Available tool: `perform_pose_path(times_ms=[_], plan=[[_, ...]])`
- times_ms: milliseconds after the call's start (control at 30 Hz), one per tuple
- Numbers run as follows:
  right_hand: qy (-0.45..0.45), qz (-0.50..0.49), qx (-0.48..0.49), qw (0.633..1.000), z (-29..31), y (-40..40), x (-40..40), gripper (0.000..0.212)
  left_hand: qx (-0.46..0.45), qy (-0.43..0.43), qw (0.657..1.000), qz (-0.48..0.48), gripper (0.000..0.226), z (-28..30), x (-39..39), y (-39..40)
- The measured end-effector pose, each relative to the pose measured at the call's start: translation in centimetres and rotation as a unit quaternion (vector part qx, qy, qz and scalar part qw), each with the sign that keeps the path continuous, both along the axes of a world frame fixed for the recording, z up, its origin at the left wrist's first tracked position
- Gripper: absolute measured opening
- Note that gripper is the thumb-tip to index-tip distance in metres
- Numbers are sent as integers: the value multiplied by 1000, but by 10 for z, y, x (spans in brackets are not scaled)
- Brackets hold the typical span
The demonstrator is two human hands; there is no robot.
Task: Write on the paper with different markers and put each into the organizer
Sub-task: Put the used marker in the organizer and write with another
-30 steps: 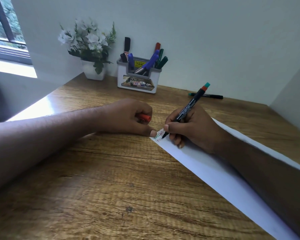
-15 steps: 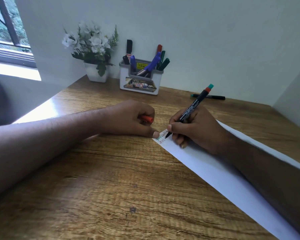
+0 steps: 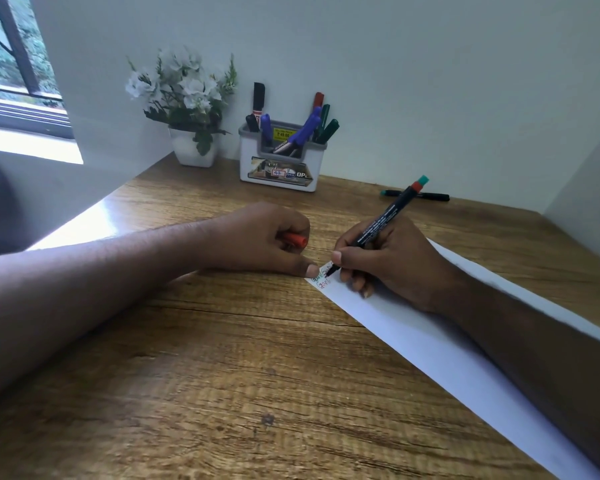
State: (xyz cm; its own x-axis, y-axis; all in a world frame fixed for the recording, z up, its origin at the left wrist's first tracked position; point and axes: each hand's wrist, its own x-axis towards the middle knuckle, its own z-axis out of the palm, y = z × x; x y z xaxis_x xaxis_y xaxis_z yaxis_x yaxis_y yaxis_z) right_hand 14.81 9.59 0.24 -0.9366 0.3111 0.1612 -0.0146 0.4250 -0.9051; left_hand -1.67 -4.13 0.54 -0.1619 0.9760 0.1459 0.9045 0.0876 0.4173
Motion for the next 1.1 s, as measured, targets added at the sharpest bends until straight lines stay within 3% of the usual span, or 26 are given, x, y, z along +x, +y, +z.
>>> perform_pose_path(times_ms=[233,367,467,600,733,900,967,1033,1100], plan=[[14,-1,-13,1000,0,1,1,8,2,10,1000,-1,35,-1,-1,0],[78,-14,-112,990,1,5,0,11,12,-23,1000,-10,39,-2,-2,-2],[110,-9,-168,980,2,7,-1,22,42,-44,998,-20,30,-3,-1,-4],[108,-6,-151,983,4,1,-1,14,78,-68,994,-19,13,-4,0,-5],[121,-16,-113,986,6,-1,-1,10,103,-100,990,-9,25,-4,0,-7],[119,0,-103,988,7,-2,0,14,137,-136,981,3,13,-1,9,-7],[131,5,-97,987,7,-1,-1,15,163,-177,971,-3,9,-1,20,-6],[146,9,-92,985,7,-1,-2,17,177,-272,946,-12,14,2,31,-5],[154,28,-63,986,6,-5,-4,18,165,-436,884,-14,21,2,37,-4]])
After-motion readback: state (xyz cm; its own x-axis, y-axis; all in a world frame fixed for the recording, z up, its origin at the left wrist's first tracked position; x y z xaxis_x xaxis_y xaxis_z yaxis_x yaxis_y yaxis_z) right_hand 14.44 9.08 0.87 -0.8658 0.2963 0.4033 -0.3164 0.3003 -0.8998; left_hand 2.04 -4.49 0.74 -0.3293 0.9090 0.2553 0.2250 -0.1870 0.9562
